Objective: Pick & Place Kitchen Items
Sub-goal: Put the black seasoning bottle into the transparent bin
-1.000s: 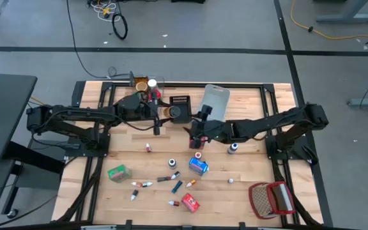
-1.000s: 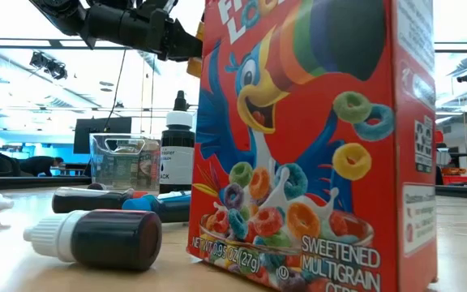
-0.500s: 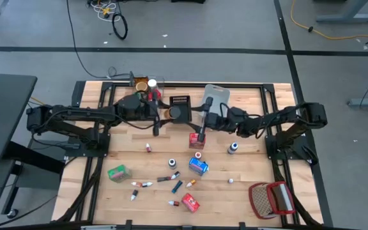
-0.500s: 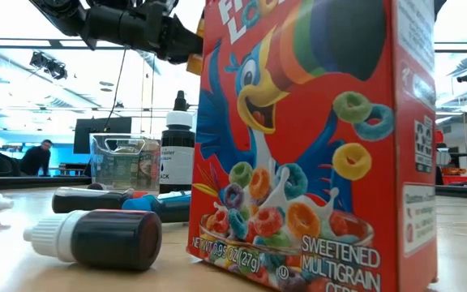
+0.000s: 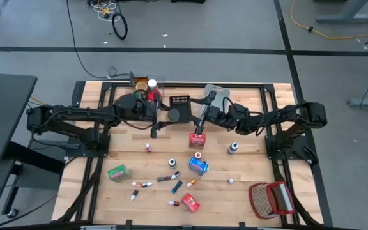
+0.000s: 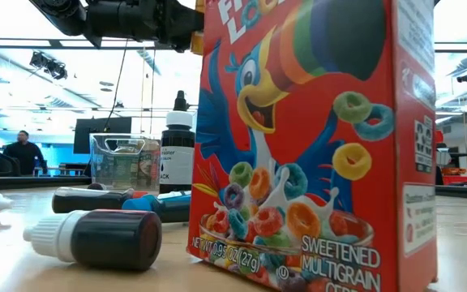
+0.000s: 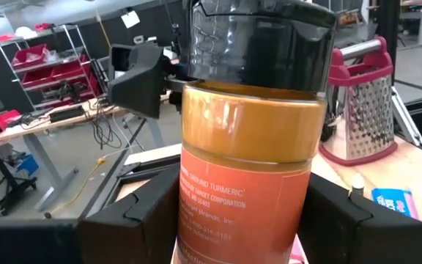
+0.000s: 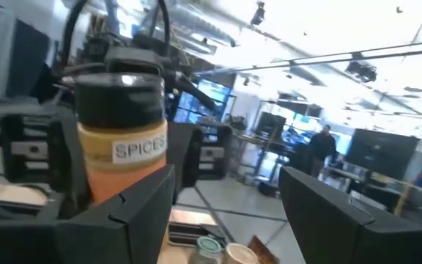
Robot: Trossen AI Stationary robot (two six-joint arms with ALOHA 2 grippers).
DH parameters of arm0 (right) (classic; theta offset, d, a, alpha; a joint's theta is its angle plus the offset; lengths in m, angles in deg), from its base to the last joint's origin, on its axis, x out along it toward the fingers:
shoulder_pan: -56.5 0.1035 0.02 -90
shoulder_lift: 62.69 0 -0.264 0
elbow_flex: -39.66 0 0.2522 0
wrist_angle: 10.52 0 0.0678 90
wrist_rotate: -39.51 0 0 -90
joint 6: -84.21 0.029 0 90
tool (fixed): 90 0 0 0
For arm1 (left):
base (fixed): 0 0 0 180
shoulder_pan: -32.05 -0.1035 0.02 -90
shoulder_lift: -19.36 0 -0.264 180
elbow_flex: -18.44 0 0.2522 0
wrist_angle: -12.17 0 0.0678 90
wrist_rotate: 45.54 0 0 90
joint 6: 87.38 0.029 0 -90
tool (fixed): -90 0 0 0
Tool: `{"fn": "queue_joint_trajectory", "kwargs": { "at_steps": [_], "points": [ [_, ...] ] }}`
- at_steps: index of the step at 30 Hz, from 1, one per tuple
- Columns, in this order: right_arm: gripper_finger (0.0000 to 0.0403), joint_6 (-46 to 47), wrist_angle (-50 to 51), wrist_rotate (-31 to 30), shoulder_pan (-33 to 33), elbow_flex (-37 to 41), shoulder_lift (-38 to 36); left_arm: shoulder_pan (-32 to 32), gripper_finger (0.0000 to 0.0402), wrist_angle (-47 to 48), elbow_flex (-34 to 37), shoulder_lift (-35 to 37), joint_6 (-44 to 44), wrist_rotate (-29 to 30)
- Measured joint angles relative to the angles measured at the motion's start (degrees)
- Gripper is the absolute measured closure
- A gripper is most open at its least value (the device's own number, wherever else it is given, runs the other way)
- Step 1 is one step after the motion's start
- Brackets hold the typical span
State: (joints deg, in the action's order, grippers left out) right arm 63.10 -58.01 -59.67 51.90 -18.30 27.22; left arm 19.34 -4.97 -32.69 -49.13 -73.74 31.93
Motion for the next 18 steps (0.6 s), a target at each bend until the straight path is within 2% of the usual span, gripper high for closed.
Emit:
{"fn": "queue_joint_trajectory", "kwargs": {
  "at_steps": [6,8,12,16,18],
  "points": [
    [0.0145,1.39,-0.23,13.81,0.02,0.0,0.0,-0.02,0.0174,0.21,0.0,-0.04,-1.04,0.01],
    [0.0145,1.18,-0.53,16.03,0.13,0.0,0.0,-0.02,0.0174,0.18,0.0,-0.06,-1.03,0.02],
    [0.0132,2.91,-0.64,16.82,0.09,-0.02,0.0,0.0,0.0174,0.16,0.0,-0.08,-1.02,0.0],
    [0.0103,3.78,-0.57,17.13,0.07,-0.04,0.0,-0.02,0.0174,-0.03,0.0,-0.08,-1.01,-0.12],
    [0.0088,4.45,-0.57,15.31,0.1,-0.04,0.0,-0.02,0.0174,-0.44,0.0,-0.08,-0.95,-1.02]
  ]
}}
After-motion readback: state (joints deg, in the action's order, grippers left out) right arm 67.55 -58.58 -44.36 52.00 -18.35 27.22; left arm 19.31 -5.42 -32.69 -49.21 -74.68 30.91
